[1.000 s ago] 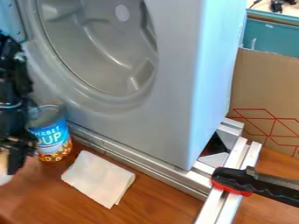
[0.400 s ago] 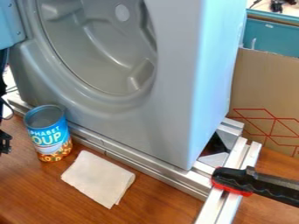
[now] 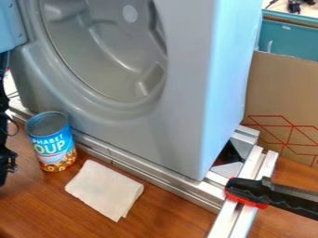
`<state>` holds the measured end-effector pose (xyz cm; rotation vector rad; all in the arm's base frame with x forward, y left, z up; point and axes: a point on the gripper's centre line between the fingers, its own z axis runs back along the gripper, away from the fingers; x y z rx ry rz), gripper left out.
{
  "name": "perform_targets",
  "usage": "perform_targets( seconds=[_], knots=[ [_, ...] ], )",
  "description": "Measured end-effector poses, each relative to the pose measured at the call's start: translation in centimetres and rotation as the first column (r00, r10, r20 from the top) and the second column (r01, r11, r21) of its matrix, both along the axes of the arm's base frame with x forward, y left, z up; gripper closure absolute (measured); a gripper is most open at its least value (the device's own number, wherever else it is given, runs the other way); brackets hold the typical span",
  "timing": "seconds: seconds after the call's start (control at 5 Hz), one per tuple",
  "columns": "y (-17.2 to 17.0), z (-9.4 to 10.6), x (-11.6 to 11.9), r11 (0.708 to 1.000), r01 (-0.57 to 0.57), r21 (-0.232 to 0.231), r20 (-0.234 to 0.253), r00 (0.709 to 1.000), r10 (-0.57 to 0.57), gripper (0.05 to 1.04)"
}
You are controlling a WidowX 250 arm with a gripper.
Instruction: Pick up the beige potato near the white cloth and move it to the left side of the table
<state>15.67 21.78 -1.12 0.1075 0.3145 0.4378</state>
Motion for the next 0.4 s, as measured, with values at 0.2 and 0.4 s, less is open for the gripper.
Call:
perform_targets(
  seconds=[0.2, 0.4],
  knots=[
    [-0.25, -0.53, 0.32, 1.000, 0.017, -0.009, 0.000, 1.000, -0.017, 0.390],
    [-0.38, -0.75, 0.52, 1.000, 0.020, -0.016, -0.009, 1.000, -0.020, 0.270]
  ],
)
